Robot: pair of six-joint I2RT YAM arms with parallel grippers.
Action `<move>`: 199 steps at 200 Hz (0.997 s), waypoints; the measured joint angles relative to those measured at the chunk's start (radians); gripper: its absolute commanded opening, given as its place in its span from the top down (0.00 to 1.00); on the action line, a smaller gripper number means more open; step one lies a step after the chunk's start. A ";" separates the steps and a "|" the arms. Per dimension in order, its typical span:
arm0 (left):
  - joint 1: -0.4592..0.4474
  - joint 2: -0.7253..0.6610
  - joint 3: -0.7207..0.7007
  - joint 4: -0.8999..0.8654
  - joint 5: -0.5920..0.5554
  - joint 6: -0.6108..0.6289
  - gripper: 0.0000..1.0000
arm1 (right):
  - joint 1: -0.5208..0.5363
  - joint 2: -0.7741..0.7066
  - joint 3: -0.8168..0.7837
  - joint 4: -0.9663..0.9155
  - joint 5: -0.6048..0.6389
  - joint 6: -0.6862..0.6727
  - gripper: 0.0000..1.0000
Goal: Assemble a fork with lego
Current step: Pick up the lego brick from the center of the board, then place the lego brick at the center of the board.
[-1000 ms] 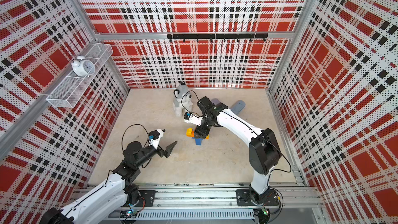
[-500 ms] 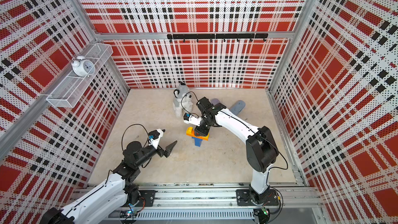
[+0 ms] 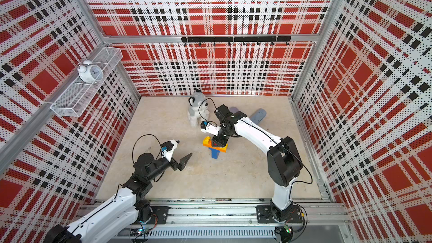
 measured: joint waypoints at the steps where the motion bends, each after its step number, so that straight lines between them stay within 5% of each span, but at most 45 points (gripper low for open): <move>1: 0.000 0.000 0.000 0.000 0.000 0.000 0.02 | -0.001 0.000 0.000 0.000 -0.002 0.002 0.70; 51: 0.001 0.000 0.010 0.003 0.004 -0.002 0.02 | -0.137 -0.068 -0.062 0.066 -0.164 0.176 0.74; 119: 0.002 0.000 0.011 0.007 0.006 -0.004 0.02 | -0.344 -0.244 -0.451 0.426 -0.411 0.586 0.73; 199: 0.005 0.006 0.011 0.008 0.005 -0.005 0.02 | -0.357 -0.230 -0.692 0.806 -0.497 0.909 0.65</move>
